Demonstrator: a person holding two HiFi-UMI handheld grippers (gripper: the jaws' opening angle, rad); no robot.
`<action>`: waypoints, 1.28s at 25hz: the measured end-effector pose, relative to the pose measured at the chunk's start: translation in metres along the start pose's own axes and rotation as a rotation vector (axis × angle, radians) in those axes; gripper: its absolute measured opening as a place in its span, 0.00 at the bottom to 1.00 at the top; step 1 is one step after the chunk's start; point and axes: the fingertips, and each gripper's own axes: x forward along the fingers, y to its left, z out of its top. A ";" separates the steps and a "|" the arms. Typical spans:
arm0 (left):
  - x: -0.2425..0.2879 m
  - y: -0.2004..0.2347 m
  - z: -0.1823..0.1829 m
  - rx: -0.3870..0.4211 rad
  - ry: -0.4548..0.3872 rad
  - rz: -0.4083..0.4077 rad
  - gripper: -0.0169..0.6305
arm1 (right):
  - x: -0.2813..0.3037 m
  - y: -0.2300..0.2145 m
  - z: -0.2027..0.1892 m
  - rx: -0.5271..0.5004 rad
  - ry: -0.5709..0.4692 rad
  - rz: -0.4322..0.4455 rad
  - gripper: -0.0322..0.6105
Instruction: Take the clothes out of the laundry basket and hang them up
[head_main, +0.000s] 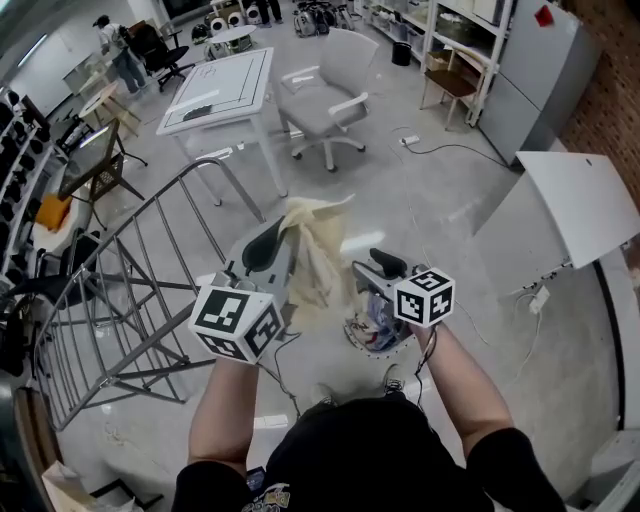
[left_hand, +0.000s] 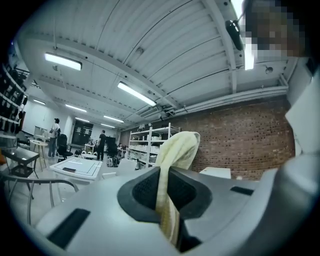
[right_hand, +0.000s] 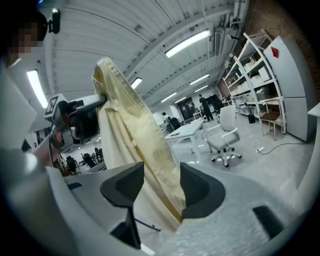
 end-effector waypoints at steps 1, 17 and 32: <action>-0.007 0.003 0.007 0.004 -0.013 0.007 0.06 | 0.009 0.003 -0.006 -0.004 0.018 0.007 0.41; -0.135 0.080 0.052 0.030 -0.055 0.234 0.06 | 0.130 0.123 -0.043 -0.183 0.142 0.233 0.10; -0.276 0.137 0.010 -0.008 -0.013 0.564 0.06 | 0.092 0.184 0.058 -0.183 -0.009 0.368 0.08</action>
